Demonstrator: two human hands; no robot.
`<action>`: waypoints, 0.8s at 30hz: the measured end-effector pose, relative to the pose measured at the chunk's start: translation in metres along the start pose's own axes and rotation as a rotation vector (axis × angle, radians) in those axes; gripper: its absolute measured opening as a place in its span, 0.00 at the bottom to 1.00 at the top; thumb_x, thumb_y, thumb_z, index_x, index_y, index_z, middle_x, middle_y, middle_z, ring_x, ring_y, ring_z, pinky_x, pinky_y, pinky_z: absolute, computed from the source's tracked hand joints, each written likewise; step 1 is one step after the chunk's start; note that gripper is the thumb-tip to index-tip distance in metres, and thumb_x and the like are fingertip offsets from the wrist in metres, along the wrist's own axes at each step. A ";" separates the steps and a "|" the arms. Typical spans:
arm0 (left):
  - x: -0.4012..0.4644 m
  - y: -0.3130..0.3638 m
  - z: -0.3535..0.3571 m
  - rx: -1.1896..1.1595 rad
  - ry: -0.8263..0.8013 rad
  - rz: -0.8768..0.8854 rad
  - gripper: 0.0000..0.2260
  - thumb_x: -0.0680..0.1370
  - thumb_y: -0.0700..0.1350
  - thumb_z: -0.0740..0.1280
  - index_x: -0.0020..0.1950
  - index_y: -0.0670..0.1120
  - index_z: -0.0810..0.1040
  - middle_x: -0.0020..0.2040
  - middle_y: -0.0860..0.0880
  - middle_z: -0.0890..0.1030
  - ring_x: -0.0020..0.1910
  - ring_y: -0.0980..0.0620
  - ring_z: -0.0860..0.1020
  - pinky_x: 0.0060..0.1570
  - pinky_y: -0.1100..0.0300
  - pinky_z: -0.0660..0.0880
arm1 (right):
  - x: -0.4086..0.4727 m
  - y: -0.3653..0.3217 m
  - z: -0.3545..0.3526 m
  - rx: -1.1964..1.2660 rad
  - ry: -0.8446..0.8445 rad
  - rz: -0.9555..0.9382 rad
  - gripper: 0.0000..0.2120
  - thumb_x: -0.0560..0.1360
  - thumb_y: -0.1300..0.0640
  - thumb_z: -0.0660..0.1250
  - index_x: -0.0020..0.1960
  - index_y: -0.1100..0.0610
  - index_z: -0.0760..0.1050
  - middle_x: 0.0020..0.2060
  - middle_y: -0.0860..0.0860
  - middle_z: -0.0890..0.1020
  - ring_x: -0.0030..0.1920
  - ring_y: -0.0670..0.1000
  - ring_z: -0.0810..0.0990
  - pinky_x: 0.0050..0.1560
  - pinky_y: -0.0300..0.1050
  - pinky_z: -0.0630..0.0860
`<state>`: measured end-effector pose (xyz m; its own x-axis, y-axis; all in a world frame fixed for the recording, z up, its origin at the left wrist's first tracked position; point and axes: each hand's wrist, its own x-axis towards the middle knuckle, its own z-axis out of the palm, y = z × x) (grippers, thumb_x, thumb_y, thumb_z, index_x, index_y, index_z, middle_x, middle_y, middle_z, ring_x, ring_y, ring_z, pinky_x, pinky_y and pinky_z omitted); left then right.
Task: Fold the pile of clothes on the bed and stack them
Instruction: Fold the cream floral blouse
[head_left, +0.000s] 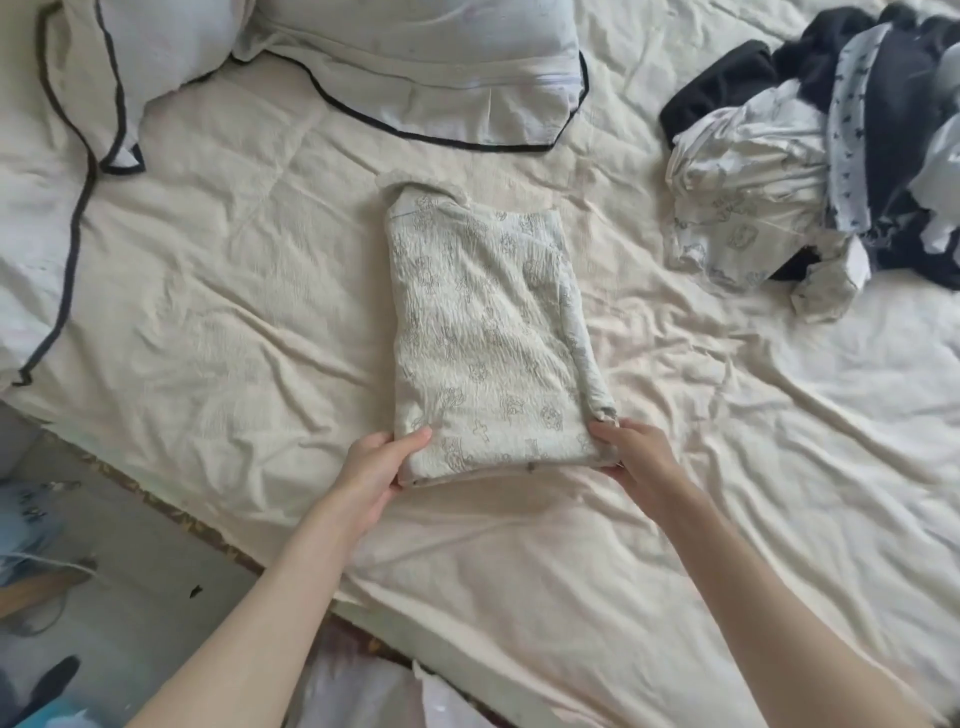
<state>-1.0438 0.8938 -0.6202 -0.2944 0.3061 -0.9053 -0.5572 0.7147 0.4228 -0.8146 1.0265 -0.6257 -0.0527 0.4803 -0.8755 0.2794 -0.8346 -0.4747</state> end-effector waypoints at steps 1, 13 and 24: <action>-0.010 -0.007 -0.007 0.022 -0.006 -0.039 0.07 0.74 0.41 0.71 0.40 0.40 0.76 0.35 0.44 0.80 0.36 0.49 0.77 0.43 0.55 0.75 | -0.010 0.012 -0.002 0.012 -0.004 0.041 0.04 0.76 0.67 0.64 0.49 0.66 0.76 0.41 0.57 0.81 0.40 0.53 0.80 0.45 0.47 0.79; -0.086 -0.063 -0.044 0.280 0.086 0.004 0.25 0.73 0.50 0.72 0.64 0.52 0.62 0.53 0.47 0.73 0.51 0.50 0.75 0.53 0.49 0.75 | -0.105 0.094 -0.029 -0.112 -0.049 -0.131 0.29 0.76 0.62 0.67 0.70 0.41 0.63 0.34 0.55 0.76 0.39 0.51 0.77 0.52 0.49 0.77; -0.071 0.012 -0.044 0.516 -0.183 0.533 0.29 0.67 0.47 0.77 0.63 0.61 0.68 0.62 0.54 0.74 0.57 0.57 0.76 0.51 0.69 0.73 | -0.076 0.002 -0.007 -0.028 -0.363 -0.281 0.24 0.69 0.48 0.71 0.63 0.52 0.75 0.51 0.53 0.78 0.48 0.49 0.78 0.47 0.42 0.78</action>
<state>-1.0637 0.8536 -0.5491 -0.2636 0.7592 -0.5951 0.0705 0.6304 0.7731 -0.8030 0.9909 -0.5597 -0.4609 0.5575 -0.6905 0.2316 -0.6755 -0.7000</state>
